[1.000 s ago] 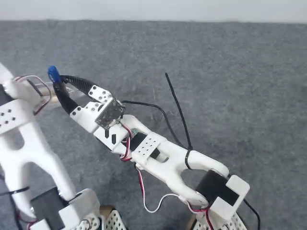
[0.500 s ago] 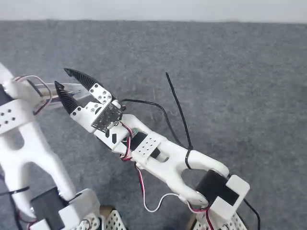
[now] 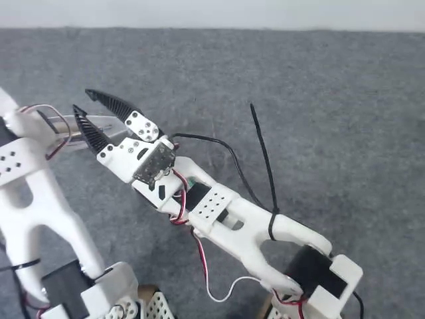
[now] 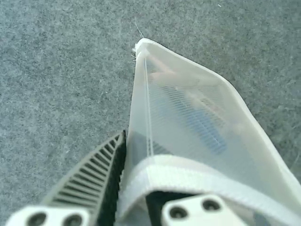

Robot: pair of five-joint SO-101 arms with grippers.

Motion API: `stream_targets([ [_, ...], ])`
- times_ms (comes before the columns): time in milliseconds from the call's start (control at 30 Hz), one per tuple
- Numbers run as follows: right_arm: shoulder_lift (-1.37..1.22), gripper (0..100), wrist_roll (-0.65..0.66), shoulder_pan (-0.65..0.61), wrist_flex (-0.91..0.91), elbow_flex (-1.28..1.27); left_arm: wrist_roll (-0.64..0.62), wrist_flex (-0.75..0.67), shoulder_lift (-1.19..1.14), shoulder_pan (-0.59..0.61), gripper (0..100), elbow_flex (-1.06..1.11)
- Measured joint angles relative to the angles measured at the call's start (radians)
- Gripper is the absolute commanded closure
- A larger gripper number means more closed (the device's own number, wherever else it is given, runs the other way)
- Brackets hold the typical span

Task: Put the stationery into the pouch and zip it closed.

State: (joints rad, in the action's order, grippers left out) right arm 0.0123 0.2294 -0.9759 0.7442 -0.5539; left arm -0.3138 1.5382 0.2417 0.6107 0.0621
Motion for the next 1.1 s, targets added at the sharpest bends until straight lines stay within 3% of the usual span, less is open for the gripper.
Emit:
stream_targets([
  [400, 0.347, 99.3, 0.000, 0.009, -0.074, -0.310, 0.000, -0.054, 0.011, -0.017, 99, 0.057],
  [867, 0.997, 99.2, 0.000, 0.040, -0.858, -0.529, 0.000, -0.057, 0.003, -0.046, 99, 0.061],
  [1100, 1.096, 98.7, 0.000, 0.044, -1.212, -0.529, 0.000, -0.057, 0.003, -0.046, 99, 0.061],
])
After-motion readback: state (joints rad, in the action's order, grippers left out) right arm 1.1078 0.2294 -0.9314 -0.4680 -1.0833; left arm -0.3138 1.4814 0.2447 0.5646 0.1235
